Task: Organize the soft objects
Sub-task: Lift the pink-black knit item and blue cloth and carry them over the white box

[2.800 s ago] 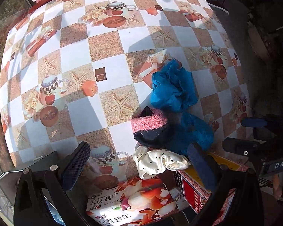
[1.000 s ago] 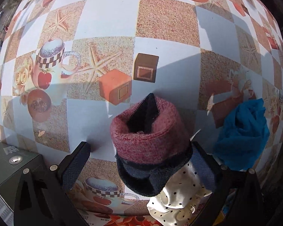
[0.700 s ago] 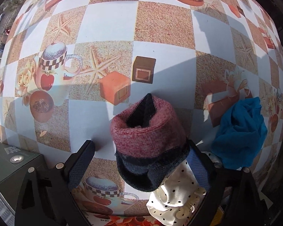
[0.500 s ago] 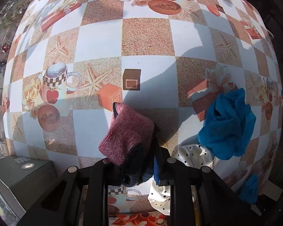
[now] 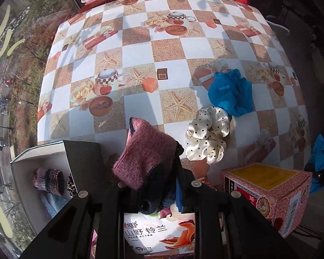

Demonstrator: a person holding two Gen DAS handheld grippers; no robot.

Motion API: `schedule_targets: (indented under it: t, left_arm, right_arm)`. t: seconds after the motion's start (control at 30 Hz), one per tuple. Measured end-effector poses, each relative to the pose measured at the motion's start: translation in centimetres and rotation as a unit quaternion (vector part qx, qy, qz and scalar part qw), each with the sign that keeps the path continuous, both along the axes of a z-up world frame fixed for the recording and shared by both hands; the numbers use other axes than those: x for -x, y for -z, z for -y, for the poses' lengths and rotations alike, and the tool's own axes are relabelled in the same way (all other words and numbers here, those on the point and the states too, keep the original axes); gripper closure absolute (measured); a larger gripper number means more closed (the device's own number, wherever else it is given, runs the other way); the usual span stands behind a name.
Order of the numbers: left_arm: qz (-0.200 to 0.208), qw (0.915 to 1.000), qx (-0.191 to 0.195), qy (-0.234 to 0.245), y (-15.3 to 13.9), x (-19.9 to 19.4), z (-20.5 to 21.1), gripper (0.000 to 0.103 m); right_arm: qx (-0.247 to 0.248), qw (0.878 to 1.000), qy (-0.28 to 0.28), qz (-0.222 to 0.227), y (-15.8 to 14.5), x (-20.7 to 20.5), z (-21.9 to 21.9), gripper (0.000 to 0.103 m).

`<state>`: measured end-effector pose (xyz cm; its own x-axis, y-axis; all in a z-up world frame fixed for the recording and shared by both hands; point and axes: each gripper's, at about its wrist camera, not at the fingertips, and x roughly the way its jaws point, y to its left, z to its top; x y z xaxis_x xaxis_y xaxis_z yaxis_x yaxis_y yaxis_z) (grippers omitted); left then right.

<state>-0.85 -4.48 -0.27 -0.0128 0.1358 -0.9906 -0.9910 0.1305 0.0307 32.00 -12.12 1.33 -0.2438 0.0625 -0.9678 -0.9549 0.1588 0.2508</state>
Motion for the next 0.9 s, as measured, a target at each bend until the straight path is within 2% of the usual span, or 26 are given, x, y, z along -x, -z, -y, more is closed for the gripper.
schedule_targets:
  t: [0.2,0.37,0.6,0.9]
  left_arm:
    - [0.008,0.9999,-0.013,0.000,-2.5,1.1,3.5,0.079]
    - [0.018,0.9996,-0.020,-0.009,-3.6,2.5,5.5,0.079]
    - [0.025,0.9993,-0.028,-0.006,-4.5,3.5,7.5,0.079]
    - [0.033,0.9981,-0.051,-0.012,-5.7,4.9,8.2,0.079]
  right_arm:
    - [-0.038,0.999,-0.012,-0.004,-5.1,6.8,-1.6,0.086]
    - [-0.065,0.998,-0.024,-0.010,-6.6,10.1,-1.6,0.086]
    - [-0.082,0.995,-0.057,-0.015,-7.3,14.3,-1.6,0.086]
    - [-0.079,0.988,-0.135,-0.010,-7.2,20.4,-1.2,0.086]
